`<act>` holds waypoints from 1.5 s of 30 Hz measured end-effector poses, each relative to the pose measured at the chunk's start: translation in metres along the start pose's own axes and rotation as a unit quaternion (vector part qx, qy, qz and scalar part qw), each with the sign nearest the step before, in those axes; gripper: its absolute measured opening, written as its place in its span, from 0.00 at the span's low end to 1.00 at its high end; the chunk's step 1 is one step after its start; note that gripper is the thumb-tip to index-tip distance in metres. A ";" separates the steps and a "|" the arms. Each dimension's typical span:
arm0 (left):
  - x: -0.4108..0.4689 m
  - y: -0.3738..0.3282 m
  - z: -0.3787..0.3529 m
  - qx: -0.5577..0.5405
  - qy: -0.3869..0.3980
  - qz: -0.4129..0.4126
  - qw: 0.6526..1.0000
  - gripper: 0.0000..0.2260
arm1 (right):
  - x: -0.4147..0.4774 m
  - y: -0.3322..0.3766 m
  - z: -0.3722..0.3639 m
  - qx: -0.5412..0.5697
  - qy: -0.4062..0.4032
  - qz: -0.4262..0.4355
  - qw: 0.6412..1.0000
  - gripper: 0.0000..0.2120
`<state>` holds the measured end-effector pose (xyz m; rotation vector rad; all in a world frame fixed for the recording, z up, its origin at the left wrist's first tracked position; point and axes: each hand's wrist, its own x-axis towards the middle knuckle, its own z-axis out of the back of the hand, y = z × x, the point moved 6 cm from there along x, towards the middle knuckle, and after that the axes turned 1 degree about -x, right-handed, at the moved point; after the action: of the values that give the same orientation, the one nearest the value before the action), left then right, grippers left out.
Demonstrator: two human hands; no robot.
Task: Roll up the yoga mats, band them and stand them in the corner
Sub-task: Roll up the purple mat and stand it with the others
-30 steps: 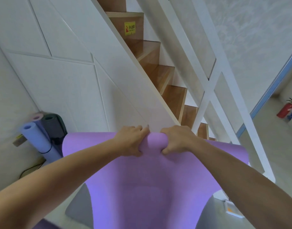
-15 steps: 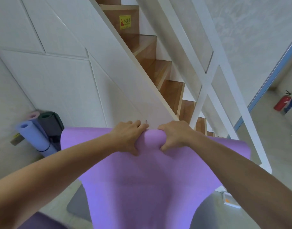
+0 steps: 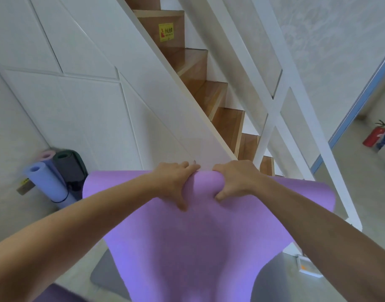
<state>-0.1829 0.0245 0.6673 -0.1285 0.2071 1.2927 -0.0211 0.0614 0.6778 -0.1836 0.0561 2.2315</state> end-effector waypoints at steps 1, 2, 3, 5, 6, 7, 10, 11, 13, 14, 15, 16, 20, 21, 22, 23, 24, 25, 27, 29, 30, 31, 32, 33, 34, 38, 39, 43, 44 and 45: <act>-0.002 -0.003 0.000 0.036 -0.047 0.002 0.998 0.49 | 0.001 -0.002 0.003 0.014 0.014 -0.005 1.000 0.28; -0.002 -0.003 0.000 0.045 -0.079 0.013 0.996 0.45 | 0.003 -0.004 0.003 0.022 0.025 -0.008 0.999 0.29; -0.001 -0.001 -0.002 0.036 -0.095 0.026 0.994 0.40 | 0.004 -0.004 0.002 0.025 0.032 -0.010 0.999 0.32; 0.004 0.007 0.000 -0.014 -0.087 0.052 0.995 0.32 | 0.002 -0.003 0.002 0.006 0.018 -0.005 1.000 0.44; 0.008 0.012 0.002 -0.059 -0.066 0.065 0.994 0.30 | 0.000 -0.001 0.000 -0.020 0.005 0.001 1.000 0.52; 0.010 0.018 0.003 -0.109 -0.034 0.074 0.991 0.29 | -0.002 0.002 -0.003 -0.053 -0.008 0.007 0.999 0.58; 0.010 0.028 0.004 -0.270 0.062 0.074 0.958 0.28 | -0.005 0.007 -0.003 -0.097 -0.059 0.020 0.993 0.56; 0.009 0.028 0.005 -0.301 0.082 0.069 0.948 0.28 | -0.005 0.008 0.002 -0.086 -0.072 0.025 0.993 0.50; 0.005 0.024 0.009 -0.285 0.101 0.056 0.952 0.30 | -0.003 0.007 0.012 -0.063 -0.080 0.027 0.994 0.39; 0.003 0.020 0.012 -0.232 0.087 0.046 0.968 0.34 | -0.002 0.006 0.015 -0.054 -0.070 0.025 0.996 0.36; 0.000 0.017 0.016 -0.153 0.057 0.035 0.986 0.38 | 0.000 0.005 0.018 -0.047 -0.060 0.022 0.997 0.34; -0.003 0.013 0.018 -0.066 0.014 0.021 0.997 0.41 | 0.001 0.004 0.020 -0.037 -0.052 0.018 0.998 0.33; -0.014 -0.001 0.015 0.063 -0.142 0.004 0.988 0.37 | 0.003 0.000 0.021 -0.002 -0.021 0.005 1.000 0.33; -0.013 0.000 0.015 0.043 -0.146 0.013 0.988 0.34 | 0.002 0.001 0.019 -0.007 -0.020 0.009 1.000 0.36; -0.010 0.004 0.015 0.010 -0.133 0.025 0.991 0.32 | 0.001 0.003 0.017 -0.022 -0.023 0.014 0.999 0.42; -0.006 0.010 0.015 -0.030 -0.108 0.036 0.993 0.30 | 0.000 0.005 0.013 -0.049 -0.032 0.022 0.998 0.49; -0.003 0.015 0.014 -0.075 -0.071 0.045 0.994 0.29 | -0.001 0.010 0.008 -0.088 -0.042 0.030 0.995 0.54; 0.000 0.019 0.014 -0.123 -0.029 0.049 0.991 0.28 | -0.002 0.014 0.005 -0.122 -0.055 0.037 0.990 0.56; 0.004 0.023 0.014 -0.188 0.034 0.046 0.980 0.27 | -0.001 0.018 0.004 -0.132 -0.078 0.046 0.987 0.51; 0.001 0.019 0.016 -0.182 0.044 0.037 0.982 0.30 | 0.001 0.017 0.008 -0.092 -0.081 0.048 0.991 0.43; -0.002 0.015 0.017 -0.151 0.034 0.028 0.988 0.33 | 0.002 0.014 0.011 -0.073 -0.069 0.043 0.994 0.40; -0.005 0.010 0.016 -0.102 0.015 0.018 0.995 0.37 | 0.003 0.012 0.013 -0.060 -0.053 0.039 0.996 0.37; -0.008 0.005 0.014 -0.042 -0.008 0.011 0.999 0.43 | 0.005 0.011 0.014 -0.050 -0.036 0.037 0.997 0.35; -0.011 0.001 0.012 0.018 -0.035 0.011 0.999 0.48 | 0.006 0.010 0.014 -0.034 -0.021 0.033 0.999 0.33; -0.014 -0.002 0.008 0.067 -0.063 0.019 0.996 0.52 | 0.007 0.008 0.014 -0.014 -0.008 0.028 0.999 0.30; -0.012 -0.004 0.001 0.076 -0.106 0.059 0.990 0.40 | 0.010 0.008 0.007 0.014 0.002 0.030 0.999 0.35; -0.009 0.000 0.001 0.038 -0.090 0.066 0.993 0.36 | 0.008 0.008 0.004 0.000 -0.009 0.032 0.999 0.42; 0.002 0.017 0.000 -0.158 0.050 0.078 0.983 0.28 | 0.002 0.020 -0.014 -0.137 -0.082 0.051 0.986 0.57; 0.003 0.017 -0.002 -0.215 0.083 0.073 0.970 0.28 | 0.001 0.024 -0.016 -0.141 -0.104 0.058 0.983 0.53; 0.002 0.016 -0.002 -0.254 0.106 0.067 0.959 0.28 | 0.001 0.025 -0.015 -0.137 -0.121 0.063 0.981 0.49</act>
<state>-0.1973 0.0305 0.6653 -0.7049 0.0622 1.4465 -0.0402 0.0452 0.6626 -0.0572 -0.3819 2.3666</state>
